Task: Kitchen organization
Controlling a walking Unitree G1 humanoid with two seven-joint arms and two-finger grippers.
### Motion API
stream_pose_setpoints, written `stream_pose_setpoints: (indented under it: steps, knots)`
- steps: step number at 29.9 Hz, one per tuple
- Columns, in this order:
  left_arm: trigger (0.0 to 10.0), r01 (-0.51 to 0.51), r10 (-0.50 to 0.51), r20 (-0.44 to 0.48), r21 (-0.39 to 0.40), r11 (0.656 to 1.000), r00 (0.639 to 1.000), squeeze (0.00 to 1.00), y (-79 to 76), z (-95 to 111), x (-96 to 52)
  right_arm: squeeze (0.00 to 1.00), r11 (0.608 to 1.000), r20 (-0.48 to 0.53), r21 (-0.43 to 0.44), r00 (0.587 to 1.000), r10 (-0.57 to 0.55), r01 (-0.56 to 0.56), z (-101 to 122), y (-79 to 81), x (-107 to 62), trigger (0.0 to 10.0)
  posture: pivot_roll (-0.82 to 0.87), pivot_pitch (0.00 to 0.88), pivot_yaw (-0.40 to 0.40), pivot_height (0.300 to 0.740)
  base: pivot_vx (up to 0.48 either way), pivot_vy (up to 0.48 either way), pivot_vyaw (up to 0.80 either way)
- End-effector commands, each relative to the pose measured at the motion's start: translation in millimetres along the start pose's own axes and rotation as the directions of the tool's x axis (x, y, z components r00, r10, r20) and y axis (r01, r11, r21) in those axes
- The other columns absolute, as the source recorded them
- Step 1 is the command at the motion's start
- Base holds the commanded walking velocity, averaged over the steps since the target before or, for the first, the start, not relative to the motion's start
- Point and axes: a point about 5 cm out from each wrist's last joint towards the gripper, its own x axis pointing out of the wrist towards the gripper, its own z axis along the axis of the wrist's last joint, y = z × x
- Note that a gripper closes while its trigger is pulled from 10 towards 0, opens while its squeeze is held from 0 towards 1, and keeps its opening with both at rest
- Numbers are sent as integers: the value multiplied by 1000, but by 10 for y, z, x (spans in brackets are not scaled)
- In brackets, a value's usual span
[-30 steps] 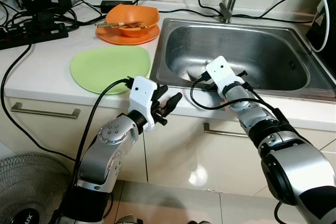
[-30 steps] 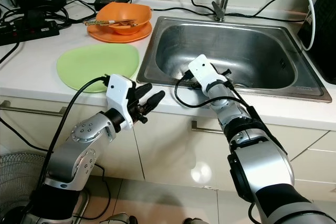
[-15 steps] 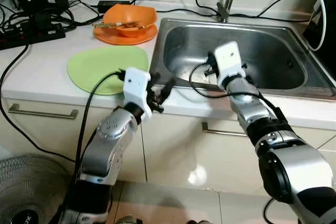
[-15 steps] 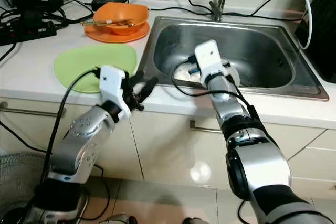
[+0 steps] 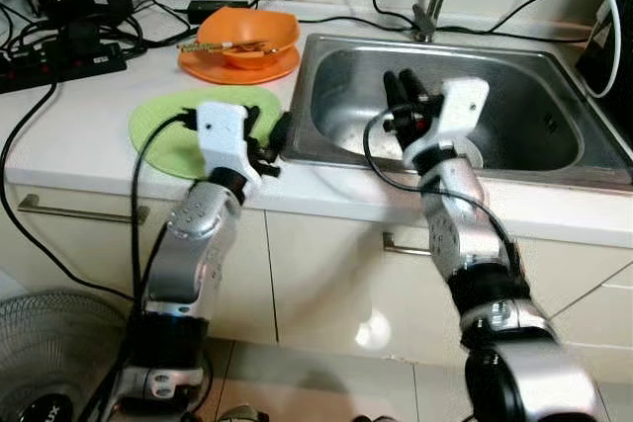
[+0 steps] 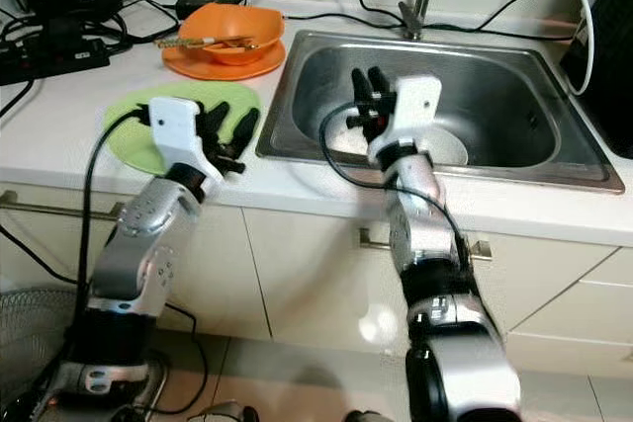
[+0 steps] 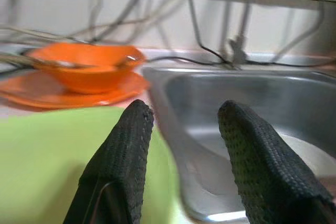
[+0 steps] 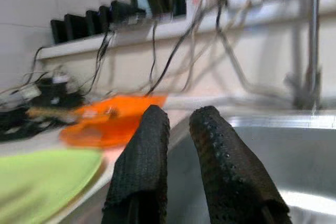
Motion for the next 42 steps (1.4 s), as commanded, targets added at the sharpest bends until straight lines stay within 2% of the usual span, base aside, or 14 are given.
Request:
stream_pose_setpoints:
  steps: [1, 4, 9, 15, 17, 19, 22, 29, 30, 34, 36, 39, 42]
  knots:
    - [10000, -28, 28, 12, 6, 1000, 1000, 0, 70, 25, 8, 0, 998, -23, 53, 1000, 18, -17, -57, 12, -93, 10000, 91, 38, -15, 740, 0, 0, 0]
    - [10000, -48, 48, 10, 6, 999, 999, 0, 149, 14, -17, 0, 997, -49, 70, 998, 33, -29, -136, 55, -209, 10000, 88, 37, -11, 740, 0, 0, 0]
    - [10000, -64, 64, 5, 2, 998, 998, 0, 224, -17, -68, 0, 994, -55, 106, 998, 22, -16, -141, 63, -246, 10000, 84, 29, -8, 740, 0, 0, 0]
    - [10000, -124, 124, 33, -4, 992, 992, 0, 499, 81, -177, 0, 992, -89, 126, 995, 40, -29, -179, 109, -266, 10000, 103, 21, -15, 740, 0, 0, 0]
    - [10000, -147, 146, 35, 30, 989, 989, 0, 618, 126, -241, 0, 991, -97, 127, 994, 46, -34, -199, 126, -274, 10000, 110, 19, -17, 740, 0, 0, 0]
    - [10000, -209, 207, 24, 67, 976, 978, 0, 803, 148, -341, 0, 991, -105, 131, 993, 49, -35, -209, 138, -273, 10000, 118, 16, -21, 740, 0, 0, 0]
    - [10000, -265, 264, 13, 83, 961, 964, 0, 959, 145, -436, 0, 990, -112, 133, 992, 54, -39, -212, 151, -262, 10000, 129, 12, -28, 740, 0, 0, 0]
    - [10000, -339, 341, -12, 67, 938, 940, 0, 1154, 98, -588, 0, 990, -125, 131, 990, 72, -56, -228, 185, -251, 10000, 138, 13, -35, 740, 0, 0, 0]
    - [10000, -366, 368, -20, 48, 929, 930, 1000, 1223, 81, -648, 0, 990, -131, 130, 989, 75, -58, -236, 193, -247, 10000, 140, 12, -37, 740, 0, 0, 0]
    - [10000, -385, 385, -41, -4, 923, 922, 1000, 1265, 68, -698, 0, 990, -143, 127, 987, 77, -59, -255, 196, -248, 10000, 142, 11, -39, 740, 0, 0, 0]
    - [10000, -391, 391, -61, -1, 920, 919, 1000, 1283, 36, -709, 0, 990, -146, 126, 986, 78, -60, -261, 199, -247, 10000, 145, 10, -39, 740, 0, 0, 0]
    - [10000, -382, 370, -156, -48, 923, 916, 1000, 1269, -97, -729, 0, 990, -152, 122, 985, 83, -64, -268, 208, -248, 10000, 144, 7, -38, 740, 0, 0, 0]
    - [10000, -373, 356, -168, -78, 925, 919, 1000, 1248, -109, -719, 0, 990, -150, 122, 985, 82, -64, -266, 207, -248, 10000, 143, 6, -37, 740, 0, 0, 0]
